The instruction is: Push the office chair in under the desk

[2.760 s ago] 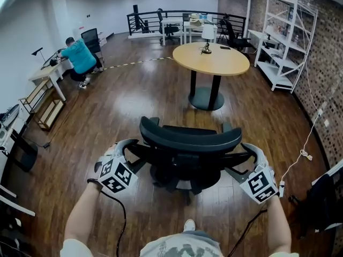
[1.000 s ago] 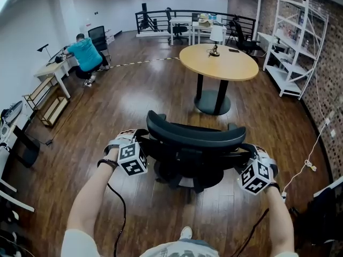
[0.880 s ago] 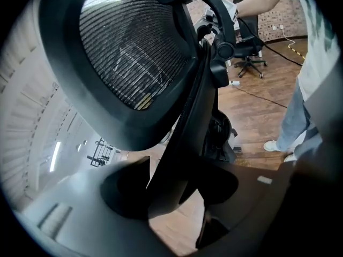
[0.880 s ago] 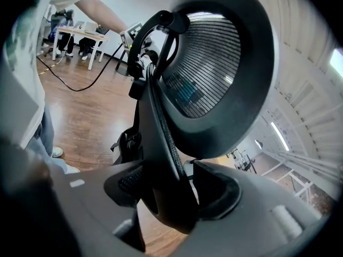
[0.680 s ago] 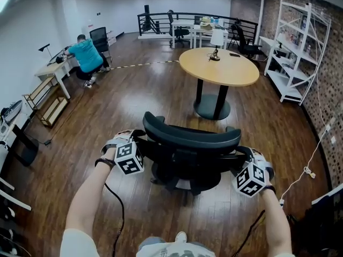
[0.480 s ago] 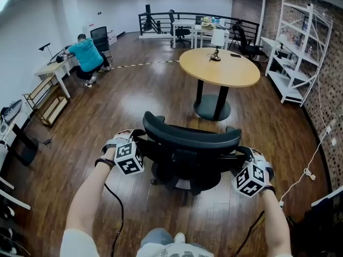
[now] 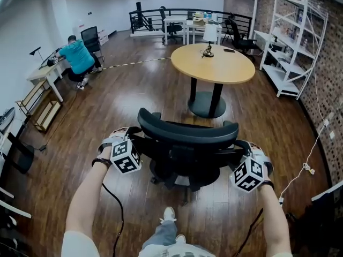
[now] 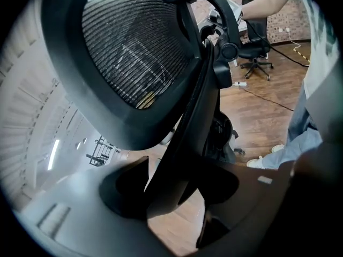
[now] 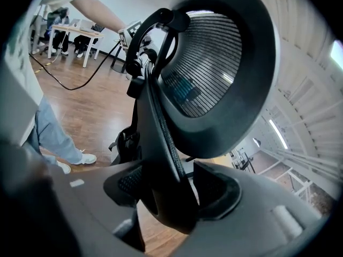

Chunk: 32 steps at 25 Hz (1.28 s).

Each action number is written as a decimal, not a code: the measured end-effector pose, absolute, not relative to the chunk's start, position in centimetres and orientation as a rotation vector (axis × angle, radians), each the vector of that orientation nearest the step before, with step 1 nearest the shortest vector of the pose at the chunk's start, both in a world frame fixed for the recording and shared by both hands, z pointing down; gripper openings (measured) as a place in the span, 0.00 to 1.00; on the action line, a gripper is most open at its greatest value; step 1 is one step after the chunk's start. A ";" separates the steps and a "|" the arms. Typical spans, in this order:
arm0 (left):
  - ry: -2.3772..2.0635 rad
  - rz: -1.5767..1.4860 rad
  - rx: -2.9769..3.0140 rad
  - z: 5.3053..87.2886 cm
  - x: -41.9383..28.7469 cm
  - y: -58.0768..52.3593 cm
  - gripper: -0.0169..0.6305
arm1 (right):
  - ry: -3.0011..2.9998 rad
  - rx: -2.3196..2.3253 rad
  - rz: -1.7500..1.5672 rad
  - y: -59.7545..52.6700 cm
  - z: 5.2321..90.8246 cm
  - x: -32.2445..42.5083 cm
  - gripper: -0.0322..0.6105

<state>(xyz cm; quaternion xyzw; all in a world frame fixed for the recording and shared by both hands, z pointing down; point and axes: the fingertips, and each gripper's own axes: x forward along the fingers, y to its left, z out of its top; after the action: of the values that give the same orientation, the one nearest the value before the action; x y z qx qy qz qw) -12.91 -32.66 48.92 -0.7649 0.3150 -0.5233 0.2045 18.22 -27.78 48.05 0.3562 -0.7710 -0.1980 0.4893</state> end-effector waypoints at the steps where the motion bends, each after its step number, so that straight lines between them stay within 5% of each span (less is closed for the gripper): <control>1: 0.876 -1.462 -2.134 49.0 -12.8 -33.3 0.45 | -1.870 0.873 -0.481 -28.4 48.2 18.4 0.45; 32: 0.682 -1.400 -2.150 49.0 -7.0 -58.1 0.44 | -1.720 1.053 -0.360 -49.9 48.6 23.6 0.46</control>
<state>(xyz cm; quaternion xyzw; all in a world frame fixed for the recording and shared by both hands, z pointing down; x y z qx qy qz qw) -7.04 -58.07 49.03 -0.7860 0.2493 -0.5119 0.2408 23.56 -49.91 48.60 0.4391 -0.7173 -0.1501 0.5197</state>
